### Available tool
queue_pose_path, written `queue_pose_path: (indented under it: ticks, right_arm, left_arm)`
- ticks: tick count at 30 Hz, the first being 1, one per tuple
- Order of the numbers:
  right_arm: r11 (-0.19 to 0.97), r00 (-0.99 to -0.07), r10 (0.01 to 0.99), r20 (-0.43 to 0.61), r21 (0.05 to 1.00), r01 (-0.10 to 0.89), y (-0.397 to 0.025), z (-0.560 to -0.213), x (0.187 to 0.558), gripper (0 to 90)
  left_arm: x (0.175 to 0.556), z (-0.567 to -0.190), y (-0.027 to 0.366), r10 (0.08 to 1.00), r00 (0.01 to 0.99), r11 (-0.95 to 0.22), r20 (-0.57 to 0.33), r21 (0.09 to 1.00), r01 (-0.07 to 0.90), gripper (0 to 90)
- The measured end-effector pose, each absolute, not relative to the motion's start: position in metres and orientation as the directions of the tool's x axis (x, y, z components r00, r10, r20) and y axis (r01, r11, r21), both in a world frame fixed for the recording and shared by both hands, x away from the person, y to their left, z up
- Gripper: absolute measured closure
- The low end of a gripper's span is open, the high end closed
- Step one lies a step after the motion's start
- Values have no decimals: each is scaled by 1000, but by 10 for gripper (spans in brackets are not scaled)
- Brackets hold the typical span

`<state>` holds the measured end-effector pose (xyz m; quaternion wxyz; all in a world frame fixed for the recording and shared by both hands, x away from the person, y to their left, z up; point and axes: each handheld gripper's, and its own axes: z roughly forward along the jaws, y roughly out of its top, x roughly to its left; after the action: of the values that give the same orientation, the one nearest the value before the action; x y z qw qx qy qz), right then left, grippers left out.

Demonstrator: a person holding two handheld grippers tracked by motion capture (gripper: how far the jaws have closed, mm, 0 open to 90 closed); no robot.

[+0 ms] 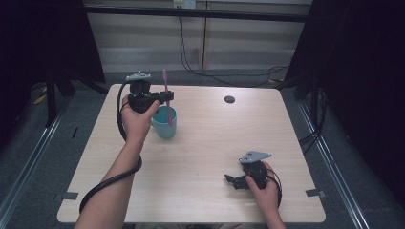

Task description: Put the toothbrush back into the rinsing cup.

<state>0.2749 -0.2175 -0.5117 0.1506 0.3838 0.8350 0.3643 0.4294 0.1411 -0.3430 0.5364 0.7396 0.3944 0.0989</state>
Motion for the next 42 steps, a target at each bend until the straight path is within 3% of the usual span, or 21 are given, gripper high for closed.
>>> queue_pose_path:
  ticks: [42]
  right_arm:
    - [455,-680,733,29,722,521,-217,-512,274,128]
  left_arm:
    - [461,-375,153,764,608,-120,-217,878,464,801]
